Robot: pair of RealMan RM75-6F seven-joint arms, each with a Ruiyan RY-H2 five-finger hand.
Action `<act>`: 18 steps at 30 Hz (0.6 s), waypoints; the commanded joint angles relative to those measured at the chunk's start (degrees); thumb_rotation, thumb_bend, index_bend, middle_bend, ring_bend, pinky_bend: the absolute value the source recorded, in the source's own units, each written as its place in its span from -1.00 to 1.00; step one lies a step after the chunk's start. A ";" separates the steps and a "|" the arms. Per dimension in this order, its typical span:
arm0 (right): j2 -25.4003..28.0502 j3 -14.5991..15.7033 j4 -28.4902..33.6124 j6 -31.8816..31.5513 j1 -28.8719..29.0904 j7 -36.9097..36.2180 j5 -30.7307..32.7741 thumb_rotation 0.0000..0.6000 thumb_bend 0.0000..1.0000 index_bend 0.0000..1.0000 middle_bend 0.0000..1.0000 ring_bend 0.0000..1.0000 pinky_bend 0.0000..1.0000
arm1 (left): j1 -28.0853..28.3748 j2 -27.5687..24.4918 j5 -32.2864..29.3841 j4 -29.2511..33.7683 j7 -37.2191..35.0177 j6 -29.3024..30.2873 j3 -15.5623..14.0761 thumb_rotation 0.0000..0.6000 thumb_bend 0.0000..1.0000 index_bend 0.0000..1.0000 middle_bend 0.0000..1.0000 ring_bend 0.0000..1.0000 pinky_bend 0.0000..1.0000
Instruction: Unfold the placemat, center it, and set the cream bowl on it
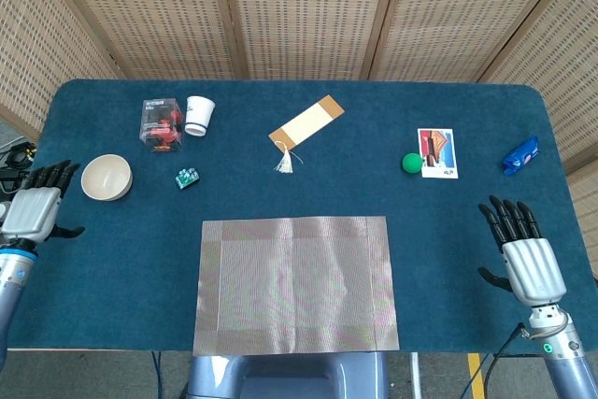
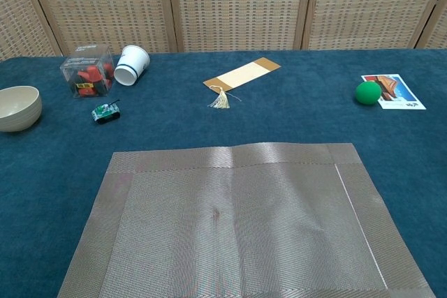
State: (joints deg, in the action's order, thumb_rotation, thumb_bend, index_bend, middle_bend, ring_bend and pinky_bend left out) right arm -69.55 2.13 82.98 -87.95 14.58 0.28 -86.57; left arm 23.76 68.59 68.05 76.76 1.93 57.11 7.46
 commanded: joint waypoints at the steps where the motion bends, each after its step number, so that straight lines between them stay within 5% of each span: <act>1: 0.14 -0.50 0.15 0.27 -0.33 0.17 -0.07 1.00 -1.00 -0.87 -1.00 -1.00 -1.00 | 1.99 3.08 -1.70 -5.19 -1.72 -4.23 0.21 1.00 -1.00 -0.95 -1.00 -1.00 -1.00; 6: -0.14 -1.00 -0.22 1.07 -0.50 0.00 -0.37 1.00 -1.00 -0.87 -1.00 -1.00 -1.00 | 4.28 7.82 -0.23 -12.81 -6.14 -6.76 0.91 1.00 -1.00 -0.61 -1.00 -1.00 -1.00; 14: -0.58 -1.78 -0.97 1.72 -0.90 -0.55 -0.72 1.00 -1.00 -0.86 -1.00 -1.00 -1.00 | 8.43 14.98 -0.51 -25.33 -9.21 -14.82 0.93 1.00 -0.98 -0.38 -1.00 -1.00 -1.00; 18: -0.79 -2.03 -1.16 1.93 -1.09 -1.46 -1.20 1.00 -1.00 -0.86 -1.00 -1.00 -1.00 | 9.76 18.57 -0.38 -30.55 -10.90 -17.18 1.00 1.00 -0.79 -0.36 -1.00 -1.00 -1.00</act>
State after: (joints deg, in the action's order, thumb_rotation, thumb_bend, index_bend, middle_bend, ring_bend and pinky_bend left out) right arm -70.28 0.17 81.89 -86.09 13.55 -0.96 -87.61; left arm 32.29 84.80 67.71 49.05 -7.56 41.73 8.32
